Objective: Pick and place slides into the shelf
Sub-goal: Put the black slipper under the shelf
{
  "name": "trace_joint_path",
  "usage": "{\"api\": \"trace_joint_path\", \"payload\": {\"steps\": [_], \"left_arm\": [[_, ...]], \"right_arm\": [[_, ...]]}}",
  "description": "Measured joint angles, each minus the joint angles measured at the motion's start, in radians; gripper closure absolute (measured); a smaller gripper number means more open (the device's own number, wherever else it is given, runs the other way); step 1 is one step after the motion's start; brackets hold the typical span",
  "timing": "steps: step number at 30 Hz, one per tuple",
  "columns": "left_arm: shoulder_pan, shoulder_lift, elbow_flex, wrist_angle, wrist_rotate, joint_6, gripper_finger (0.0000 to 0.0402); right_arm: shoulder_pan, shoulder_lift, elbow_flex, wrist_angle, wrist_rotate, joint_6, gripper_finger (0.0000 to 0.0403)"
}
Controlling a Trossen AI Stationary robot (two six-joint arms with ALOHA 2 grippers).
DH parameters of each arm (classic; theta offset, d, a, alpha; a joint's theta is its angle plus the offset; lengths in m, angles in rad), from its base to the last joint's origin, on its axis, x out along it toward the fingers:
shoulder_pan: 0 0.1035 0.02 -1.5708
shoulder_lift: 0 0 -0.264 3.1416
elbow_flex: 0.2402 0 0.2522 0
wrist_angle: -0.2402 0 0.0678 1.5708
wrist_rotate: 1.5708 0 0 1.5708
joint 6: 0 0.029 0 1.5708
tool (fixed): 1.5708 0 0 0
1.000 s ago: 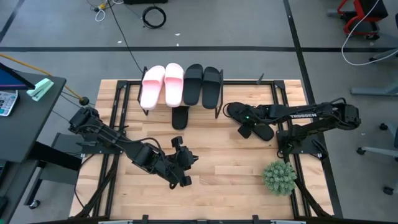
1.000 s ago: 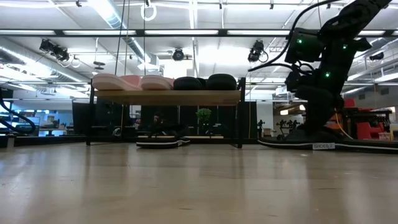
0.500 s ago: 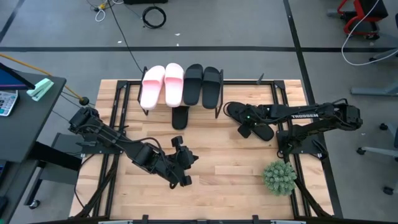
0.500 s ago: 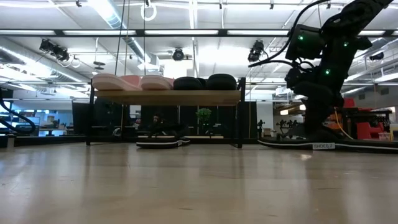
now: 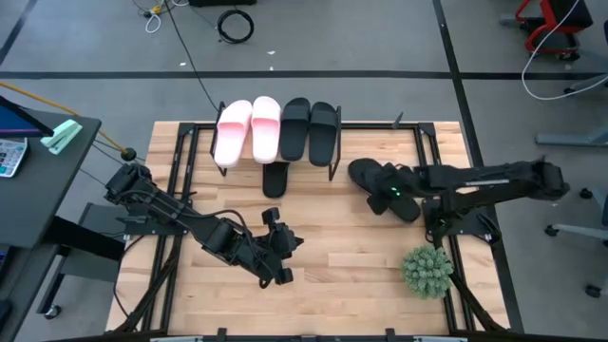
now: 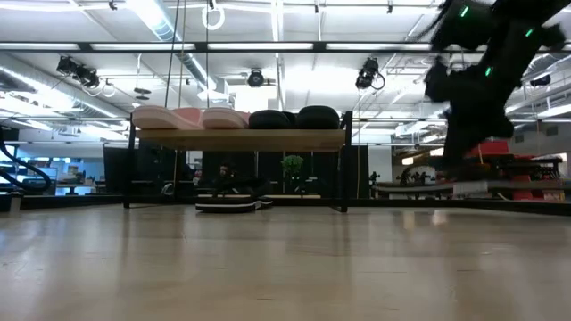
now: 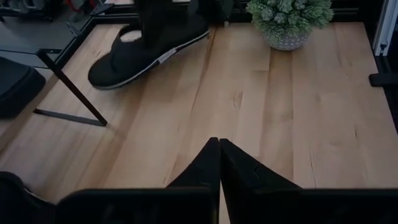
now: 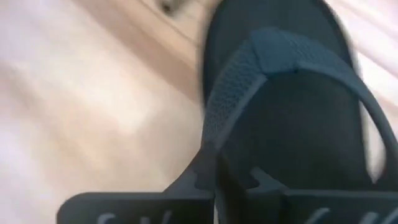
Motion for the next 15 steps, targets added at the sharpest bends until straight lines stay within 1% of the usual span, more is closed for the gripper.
{"api": "trace_joint_path", "payload": {"steps": [3,5,8,12,15], "left_arm": [[0.000,0.000,0.000,0.000,0.000,0.000,0.0395],[0.000,0.000,0.000,0.004,0.000,-0.002,0.0394],[-0.001,0.000,0.000,0.032,0.000,-0.002,0.0385],[-0.002,0.000,0.000,0.048,0.000,-0.001,0.0374],[-0.002,0.000,0.000,0.048,0.000,-0.001,0.0374]], "right_arm": [[0.080,-0.111,0.034,0.000,0.027,0.066,0.0398],[0.142,-0.176,0.066,0.004,0.081,0.114,0.0398],[0.250,-0.245,0.119,0.002,0.172,0.141,0.0399],[0.401,-0.279,0.161,0.066,0.303,0.161,0.0400],[0.504,-0.249,0.161,0.175,0.353,0.158,0.0400]]}}
